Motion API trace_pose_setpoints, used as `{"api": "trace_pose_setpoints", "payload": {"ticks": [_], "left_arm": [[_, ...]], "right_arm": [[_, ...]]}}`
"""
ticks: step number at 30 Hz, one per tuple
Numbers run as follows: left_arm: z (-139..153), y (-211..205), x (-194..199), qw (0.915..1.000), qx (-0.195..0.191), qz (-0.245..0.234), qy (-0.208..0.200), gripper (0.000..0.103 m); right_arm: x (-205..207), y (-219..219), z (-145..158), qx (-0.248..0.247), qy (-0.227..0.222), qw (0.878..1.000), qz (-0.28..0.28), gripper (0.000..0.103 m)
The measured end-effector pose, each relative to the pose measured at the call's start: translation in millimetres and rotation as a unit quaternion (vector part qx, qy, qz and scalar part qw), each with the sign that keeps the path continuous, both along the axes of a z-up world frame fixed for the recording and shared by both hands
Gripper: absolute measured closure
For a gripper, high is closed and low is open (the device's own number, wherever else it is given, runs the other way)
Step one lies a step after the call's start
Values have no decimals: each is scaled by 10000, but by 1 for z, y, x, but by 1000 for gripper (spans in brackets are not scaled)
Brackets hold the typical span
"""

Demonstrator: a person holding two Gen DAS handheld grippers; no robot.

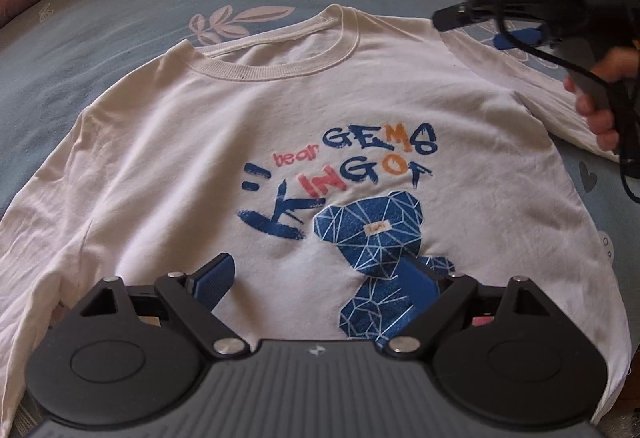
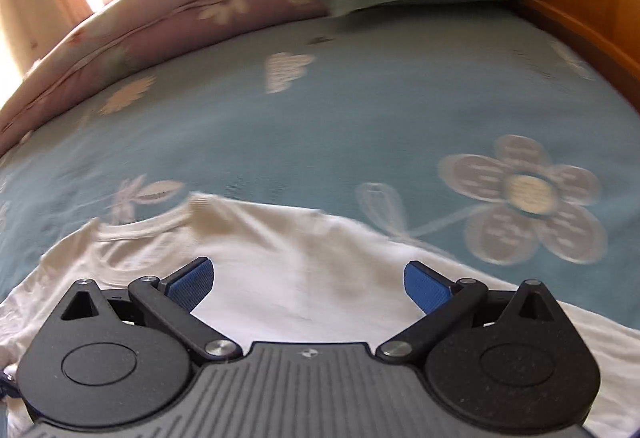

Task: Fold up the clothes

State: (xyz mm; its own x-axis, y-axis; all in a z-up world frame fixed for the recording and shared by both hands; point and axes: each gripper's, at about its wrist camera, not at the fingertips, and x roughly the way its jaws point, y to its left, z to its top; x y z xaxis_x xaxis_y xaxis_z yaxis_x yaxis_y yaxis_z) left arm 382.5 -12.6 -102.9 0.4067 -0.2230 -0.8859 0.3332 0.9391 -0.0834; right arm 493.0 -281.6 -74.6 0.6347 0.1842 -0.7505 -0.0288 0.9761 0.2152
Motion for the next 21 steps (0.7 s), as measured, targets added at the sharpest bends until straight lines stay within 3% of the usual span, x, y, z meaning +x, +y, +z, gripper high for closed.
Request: {"api": "trace_pose_setpoints", "payload": {"ticks": [5, 7, 11, 15, 21], "left_arm": [[-9, 10, -9, 9997, -93, -150, -161, 13], [-11, 9, -6, 9992, -92, -304, -246, 11], [-11, 10, 10, 9985, -249, -368, -309, 11], [1, 22, 30, 9978, -565, -178, -290, 11], [31, 63, 59, 9908, -1276, 424, -132, 11]], "right_arm": [[21, 34, -39, -684, 293, 9972, 65, 0], [32, 36, -42, -902, 96, 9958, 103, 0], [73, 28, -40, -955, 221, 9952, 77, 0], [83, 19, -26, -681, 391, 9967, 197, 0], [32, 26, 12, -150, 187, 9955, 922, 0]]}}
